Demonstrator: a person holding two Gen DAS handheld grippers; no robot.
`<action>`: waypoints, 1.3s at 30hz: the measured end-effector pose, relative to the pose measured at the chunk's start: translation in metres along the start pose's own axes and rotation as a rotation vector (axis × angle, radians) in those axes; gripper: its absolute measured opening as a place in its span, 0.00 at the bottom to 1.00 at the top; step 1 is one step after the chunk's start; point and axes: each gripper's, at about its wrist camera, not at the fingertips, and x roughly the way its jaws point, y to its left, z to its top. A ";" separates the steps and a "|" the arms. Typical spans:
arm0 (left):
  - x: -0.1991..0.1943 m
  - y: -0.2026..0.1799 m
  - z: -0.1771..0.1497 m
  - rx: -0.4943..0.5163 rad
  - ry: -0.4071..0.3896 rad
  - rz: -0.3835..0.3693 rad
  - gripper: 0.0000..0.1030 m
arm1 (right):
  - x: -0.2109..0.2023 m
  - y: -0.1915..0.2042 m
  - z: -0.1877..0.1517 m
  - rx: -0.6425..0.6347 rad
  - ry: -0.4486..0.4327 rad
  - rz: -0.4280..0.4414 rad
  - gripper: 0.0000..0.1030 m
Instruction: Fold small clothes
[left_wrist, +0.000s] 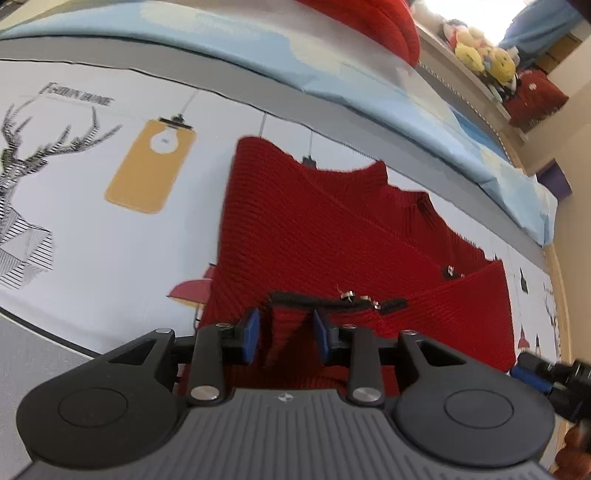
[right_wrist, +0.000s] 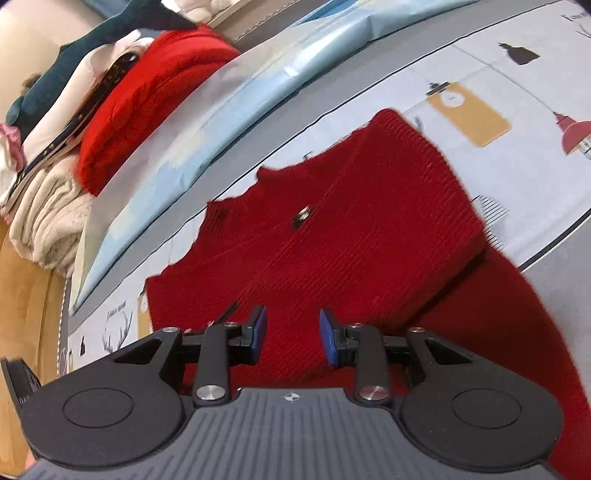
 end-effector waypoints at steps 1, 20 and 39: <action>0.003 0.000 -0.001 -0.002 0.002 0.000 0.34 | -0.001 -0.004 0.003 0.017 -0.001 0.000 0.33; -0.037 0.008 0.026 -0.020 -0.133 -0.069 0.04 | 0.005 -0.031 0.020 0.135 -0.073 -0.095 0.33; 0.025 -0.001 -0.003 -0.003 0.057 -0.028 0.36 | 0.009 -0.040 0.019 0.182 -0.026 -0.079 0.33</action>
